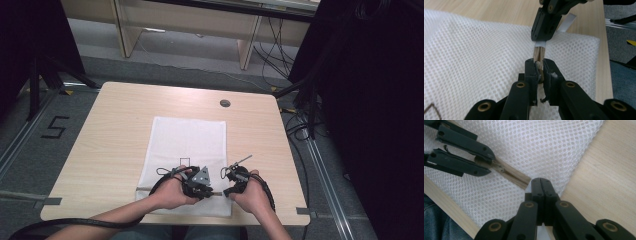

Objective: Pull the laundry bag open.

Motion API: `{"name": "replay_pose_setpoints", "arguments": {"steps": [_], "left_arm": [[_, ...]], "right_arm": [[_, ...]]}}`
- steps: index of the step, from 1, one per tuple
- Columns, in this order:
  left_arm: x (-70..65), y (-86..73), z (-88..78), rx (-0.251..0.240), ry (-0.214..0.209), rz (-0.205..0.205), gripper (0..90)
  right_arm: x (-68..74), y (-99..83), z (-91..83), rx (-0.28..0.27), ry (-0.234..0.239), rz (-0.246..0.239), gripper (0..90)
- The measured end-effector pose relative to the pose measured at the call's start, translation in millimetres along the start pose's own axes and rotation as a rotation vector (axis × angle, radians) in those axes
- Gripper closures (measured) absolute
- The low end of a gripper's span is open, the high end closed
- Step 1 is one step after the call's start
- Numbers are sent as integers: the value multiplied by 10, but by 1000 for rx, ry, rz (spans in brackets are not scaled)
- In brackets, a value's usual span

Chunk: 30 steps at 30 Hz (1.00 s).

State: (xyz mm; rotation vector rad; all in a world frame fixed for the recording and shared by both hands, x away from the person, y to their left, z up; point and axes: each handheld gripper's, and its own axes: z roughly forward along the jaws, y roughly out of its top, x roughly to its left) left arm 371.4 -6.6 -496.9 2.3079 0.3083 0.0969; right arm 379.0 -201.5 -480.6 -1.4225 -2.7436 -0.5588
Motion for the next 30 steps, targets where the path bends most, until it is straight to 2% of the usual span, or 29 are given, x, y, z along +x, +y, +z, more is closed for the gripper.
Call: {"name": "replay_pose_setpoints", "arguments": {"steps": [2, 7, 8, 13, 14, 15, 16, 18, 27, 29, 30], "left_arm": [[-17, -8, 2, 0, 1, -14, 819], [-5, -12, -18, 10, 7, -7, 819], [-4, -17, -18, -6, -3, -16, 819], [-7, -30, -39, 7, 4, -10, 819], [1, -31, -41, 5, 4, 8, 819], [-4, -36, -46, 7, 7, -10, 819], [-3, -36, -49, 15, 10, -4, 819], [-11, -40, -49, -6, 4, -24, 819], [0, -44, -76, 9, 5, 4, 819], [-8, -50, -76, 5, 4, -12, 819], [-1, -47, -75, 6, 4, 8, 819]], "right_arm": [[3, 1, -2, -1, 6, 3, 900], [13, 10, -1, 1, 2, -4, 900], [13, 10, 0, -1, 0, -8, 900], [22, 12, 5, -4, -1, 1, 900], [25, 10, -3, 3, -1, 9, 900], [25, 9, -1, 0, 0, 11, 900], [30, 8, -1, 1, 2, 16, 900], [23, 11, 5, -4, -1, 2, 900], [25, 11, -3, 5, -1, 12, 900], [17, 12, 0, 1, 1, 1, 900], [15, 12, 0, 2, 3, 2, 900]]}}
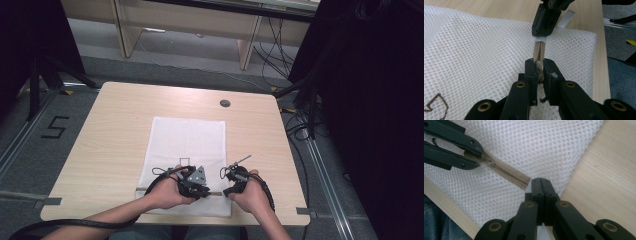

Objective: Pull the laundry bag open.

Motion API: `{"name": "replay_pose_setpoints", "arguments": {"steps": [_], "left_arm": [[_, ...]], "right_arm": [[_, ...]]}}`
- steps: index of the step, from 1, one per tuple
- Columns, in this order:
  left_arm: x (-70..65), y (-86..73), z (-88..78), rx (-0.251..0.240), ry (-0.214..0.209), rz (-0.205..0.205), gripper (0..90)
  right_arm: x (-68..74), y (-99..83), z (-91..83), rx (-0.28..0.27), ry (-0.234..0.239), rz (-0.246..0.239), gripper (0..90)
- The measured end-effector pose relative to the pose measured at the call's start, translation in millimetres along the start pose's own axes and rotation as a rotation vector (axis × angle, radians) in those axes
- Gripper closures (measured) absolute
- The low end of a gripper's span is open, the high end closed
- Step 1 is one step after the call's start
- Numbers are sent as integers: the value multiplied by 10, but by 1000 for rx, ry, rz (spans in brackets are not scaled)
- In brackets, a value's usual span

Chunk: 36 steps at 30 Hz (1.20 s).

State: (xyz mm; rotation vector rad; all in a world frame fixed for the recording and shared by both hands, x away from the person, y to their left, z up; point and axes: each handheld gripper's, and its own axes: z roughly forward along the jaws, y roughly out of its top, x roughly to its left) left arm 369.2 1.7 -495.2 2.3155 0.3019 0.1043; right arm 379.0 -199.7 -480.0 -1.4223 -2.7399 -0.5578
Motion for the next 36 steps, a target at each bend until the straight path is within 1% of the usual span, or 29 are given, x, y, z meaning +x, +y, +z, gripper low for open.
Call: {"name": "replay_pose_setpoints", "arguments": {"steps": [1, 2, 3, 4, 5, 6, 8, 9, 10, 11, 12, 13, 15, 16, 23, 25, 26, 27, 28, 29, 30, 31, 33, 34, 35, 36], "left_arm": [[-2, -1, 1, -1, 1, -2, 819], [-8, -4, 0, -1, 0, -17, 819], [-8, -4, -1, -2, 0, -18, 819], [-6, -3, -2, -2, 0, -14, 819], [-5, -2, -6, 6, 5, -1, 819], [-7, -5, -10, 0, 0, -17, 819], [-2, -8, -23, 7, 3, -13, 819], [2, -11, -28, 3, 6, -5, 819], [-2, -17, -31, 5, 2, -21, 819], [2, -19, -41, 10, 6, -9, 819], [4, -24, -49, 2, 5, -14, 819], [12, -23, -53, -2, 3, -7, 819], [-1, -26, -47, 1, 6, -21, 819], [0, -27, -47, 2, 6, -15, 819], [-6, -32, -49, -4, 1, -23, 819], [-4, -29, -64, 10, 1, -15, 819], [6, -30, -74, 1, 3, -2, 819], [3, -34, -82, 8, 6, -21, 819], [3, -36, -85, -2, 4, -21, 819], [11, -41, -94, 4, 8, -13, 819], [8, -45, -90, -5, 3, -23, 819], [8, -46, -93, 3, 7, -17, 819], [1, -48, -89, -3, 6, -19, 819], [5, -46, -94, -3, 3, -12, 819], [1, -47, -94, -7, 4, -21, 819], [4, -44, -98, 4, 3, -19, 819]], "right_arm": [[-1, 0, -1, 1, 0, 0, 900], [-1, 0, -2, 3, 1, 1, 900], [1, -1, 0, -1, -2, 1, 900], [8, -2, -3, 1, -3, 8, 900], [10, -2, -2, 0, -3, 9, 900], [6, -1, -1, -1, -4, 4, 900], [1, 0, 0, -1, -2, 0, 900], [1, 0, 0, 0, -2, 1, 900], [2, 1, 0, 0, -2, 0, 900], [11, -2, 3, -4, -3, 11, 900], [12, -2, 2, -3, -3, 12, 900], [11, -1, -1, 0, -3, 11, 900], [13, -2, 2, -3, -4, 12, 900], [11, -1, -2, 2, -4, 10, 900], [11, -1, 5, -7, -8, 1, 900], [12, -2, 6, -7, -9, 2, 900], [12, -2, 5, -6, -9, 2, 900], [11, -1, 5, -6, -9, 2, 900], [11, -1, 5, -6, -9, 2, 900], [11, -1, 6, -7, -8, 1, 900], [12, -1, 5, -6, -8, 1, 900], [13, -1, 6, -6, -8, 2, 900], [13, 2, -1, 3, -10, 0, 900], [12, 2, -1, 3, -10, 0, 900], [13, 3, -1, 3, -10, 0, 900], [11, 2, -1, 2, -9, 1, 900]]}}
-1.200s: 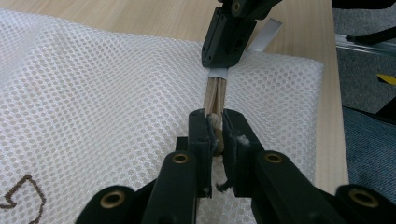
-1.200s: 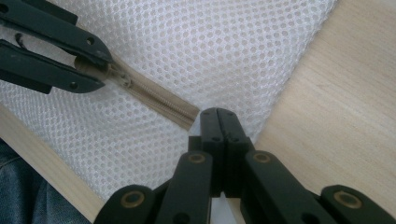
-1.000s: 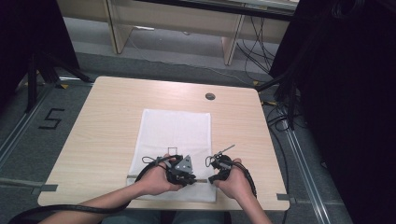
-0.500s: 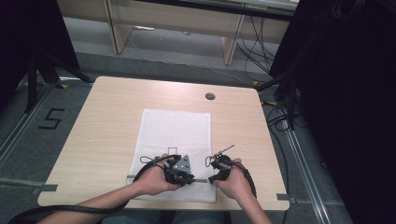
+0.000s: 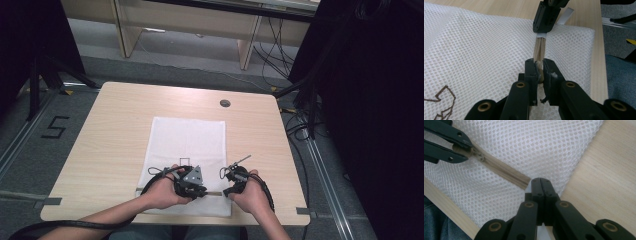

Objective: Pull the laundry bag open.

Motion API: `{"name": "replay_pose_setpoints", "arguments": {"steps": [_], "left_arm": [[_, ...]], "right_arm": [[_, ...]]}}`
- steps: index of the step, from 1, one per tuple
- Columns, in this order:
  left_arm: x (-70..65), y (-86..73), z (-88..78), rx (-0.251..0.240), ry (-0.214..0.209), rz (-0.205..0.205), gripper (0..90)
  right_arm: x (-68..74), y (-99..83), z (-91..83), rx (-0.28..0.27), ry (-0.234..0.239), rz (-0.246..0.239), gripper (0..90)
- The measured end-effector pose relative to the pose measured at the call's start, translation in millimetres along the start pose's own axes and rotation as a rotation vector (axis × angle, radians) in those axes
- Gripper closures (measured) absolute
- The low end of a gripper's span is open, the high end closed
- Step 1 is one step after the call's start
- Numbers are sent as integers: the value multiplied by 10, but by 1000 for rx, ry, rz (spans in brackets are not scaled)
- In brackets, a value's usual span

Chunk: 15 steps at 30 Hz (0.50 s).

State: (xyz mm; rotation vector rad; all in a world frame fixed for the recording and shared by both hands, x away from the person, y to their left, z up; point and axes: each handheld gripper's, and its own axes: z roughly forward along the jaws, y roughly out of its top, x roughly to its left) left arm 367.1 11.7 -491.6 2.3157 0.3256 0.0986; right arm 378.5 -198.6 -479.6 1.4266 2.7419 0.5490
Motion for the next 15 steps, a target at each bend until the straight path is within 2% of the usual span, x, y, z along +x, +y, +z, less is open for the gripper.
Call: {"name": "replay_pose_setpoints", "arguments": {"steps": [1, 2, 3, 4, 5, 6, 7, 8, 14, 15], "left_arm": [[13, 1, -7, -3, 0, 21, 819], [10, -4, -12, 4, 0, 1, 819], [9, -7, -16, -5, -5, -1, 819], [16, -7, -27, 3, 1, 8, 819], [13, -9, -29, -7, -3, -4, 819], [18, -10, -32, -5, 1, 11, 819], [20, -10, -41, 2, 1, 8, 819], [9, -12, -34, -11, -6, -9, 819], [16, -17, -49, 0, -2, 8, 819], [11, -23, -47, -9, 1, -6, 819]], "right_arm": [[0, 0, 0, 0, 0, 0, 900], [0, -1, 3, -4, 1, 1, 900], [0, 0, -1, 1, 0, 0, 900], [1, 1, 0, 0, 0, -1, 900], [1, 1, -1, 2, -1, 0, 900], [1, 1, 0, 1, 0, 0, 900], [1, 1, -1, 1, 0, 0, 900], [1, 0, -1, 1, 0, 0, 900], [1, -3, 6, -9, 0, 3, 900], [1, -4, 5, -9, 1, 4, 900]]}}
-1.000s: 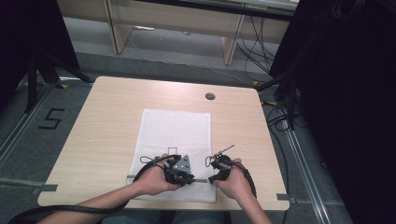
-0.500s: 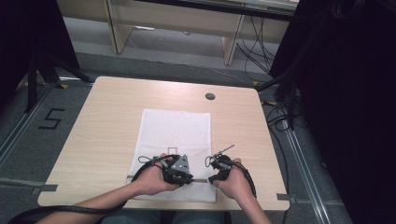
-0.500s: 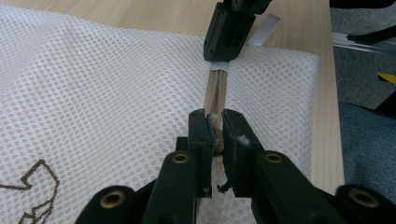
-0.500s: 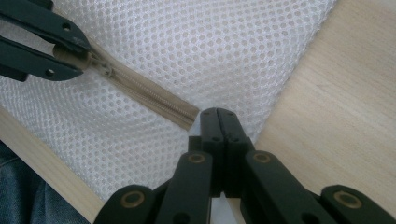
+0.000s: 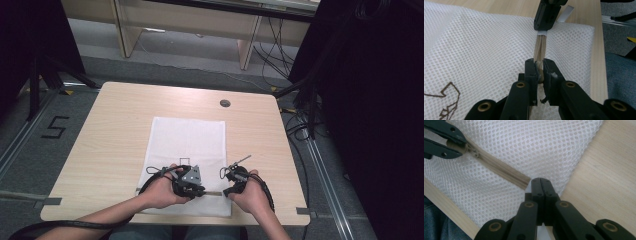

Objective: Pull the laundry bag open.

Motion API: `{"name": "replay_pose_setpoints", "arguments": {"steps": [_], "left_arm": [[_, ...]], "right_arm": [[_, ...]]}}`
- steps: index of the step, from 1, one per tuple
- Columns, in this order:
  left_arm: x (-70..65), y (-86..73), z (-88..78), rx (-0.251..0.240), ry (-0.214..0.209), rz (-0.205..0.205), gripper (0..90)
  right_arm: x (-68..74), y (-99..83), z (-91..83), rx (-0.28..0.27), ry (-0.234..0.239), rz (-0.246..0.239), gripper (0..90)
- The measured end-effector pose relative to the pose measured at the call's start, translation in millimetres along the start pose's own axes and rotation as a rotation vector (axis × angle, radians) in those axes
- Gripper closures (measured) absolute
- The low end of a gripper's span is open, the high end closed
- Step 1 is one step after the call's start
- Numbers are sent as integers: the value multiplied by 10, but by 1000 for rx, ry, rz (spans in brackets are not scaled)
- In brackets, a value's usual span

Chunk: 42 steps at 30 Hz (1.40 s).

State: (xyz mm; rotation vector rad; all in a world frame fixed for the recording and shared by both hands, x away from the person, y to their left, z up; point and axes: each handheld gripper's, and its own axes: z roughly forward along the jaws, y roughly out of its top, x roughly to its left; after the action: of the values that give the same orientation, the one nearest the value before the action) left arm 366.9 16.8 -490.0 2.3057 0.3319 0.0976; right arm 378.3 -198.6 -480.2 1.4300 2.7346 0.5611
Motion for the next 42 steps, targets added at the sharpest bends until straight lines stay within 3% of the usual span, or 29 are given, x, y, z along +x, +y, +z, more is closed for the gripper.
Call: {"name": "replay_pose_setpoints", "arguments": {"steps": [5, 6, 10, 14, 21, 23, 25, 26, 27, 38, 41, 42], "left_arm": [[13, -16, -30, 12, 3, 16, 819], [10, -21, -29, 6, -3, 0, 819], [16, -30, -43, 10, 5, 18, 819], [15, -36, -44, 4, 3, 10, 819], [9, -34, -49, 2, 3, 7, 819], [16, -31, -52, 10, 4, 23, 819], [14, -40, -61, 9, 3, 10, 819], [24, -43, -70, 4, 5, 29, 819], [12, -53, -64, -4, 4, -3, 819], [22, -66, -94, 8, 4, 15, 819], [34, -82, -99, -5, -9, -5, 819], [38, -76, -106, 5, 4, 24, 819]], "right_arm": [[-3, 0, 0, 0, 2, 0, 900], [-3, 0, 0, 0, 2, 0, 900], [-2, 0, 0, 0, 1, 1, 900], [8, -1, -7, 9, 6, 19, 900], [-9, 1, -6, 7, 5, 0, 900], [-8, 1, -6, 7, 6, 0, 900], [4, -2, -5, 6, 6, 16, 900], [0, 0, -8, 7, 1, 6, 900], [-7, 1, -6, 7, 6, 2, 900], [-10, 1, -7, 9, 6, 2, 900], [-12, 1, -6, 9, 8, 2, 900], [-11, 1, -6, 9, 7, 2, 900]]}}
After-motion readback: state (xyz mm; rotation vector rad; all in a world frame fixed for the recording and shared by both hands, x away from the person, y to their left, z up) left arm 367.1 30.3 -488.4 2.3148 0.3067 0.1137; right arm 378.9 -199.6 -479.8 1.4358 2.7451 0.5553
